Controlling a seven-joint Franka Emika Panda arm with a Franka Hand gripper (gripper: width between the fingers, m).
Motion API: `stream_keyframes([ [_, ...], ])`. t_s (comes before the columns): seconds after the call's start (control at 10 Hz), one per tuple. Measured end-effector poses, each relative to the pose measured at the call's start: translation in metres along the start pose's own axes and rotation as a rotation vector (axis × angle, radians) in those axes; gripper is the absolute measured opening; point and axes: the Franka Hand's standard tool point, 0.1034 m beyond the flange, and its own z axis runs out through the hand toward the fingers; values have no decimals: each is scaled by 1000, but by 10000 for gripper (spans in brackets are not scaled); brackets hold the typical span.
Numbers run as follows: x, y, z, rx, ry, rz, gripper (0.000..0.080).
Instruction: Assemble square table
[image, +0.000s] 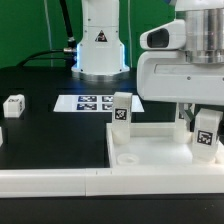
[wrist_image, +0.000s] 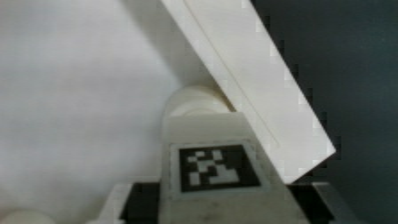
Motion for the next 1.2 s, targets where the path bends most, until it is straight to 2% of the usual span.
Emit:
stream_keyframes([
  [0.3, 2, 2, 1, 12, -11, 427, 290],
  [0.6, -6, -3, 5, 79, -55, 898, 290],
  [0.8, -5, -3, 5, 88, -60, 938, 290],
  [0.9, -6, -2, 5, 80, -57, 887, 364],
  [1.0, -7, -3, 5, 56, -43, 682, 556],
  [1.1, -5, -5, 2, 51, -20, 489, 556],
  [1.2, -4, -6, 1, 48, -11, 348, 629],
])
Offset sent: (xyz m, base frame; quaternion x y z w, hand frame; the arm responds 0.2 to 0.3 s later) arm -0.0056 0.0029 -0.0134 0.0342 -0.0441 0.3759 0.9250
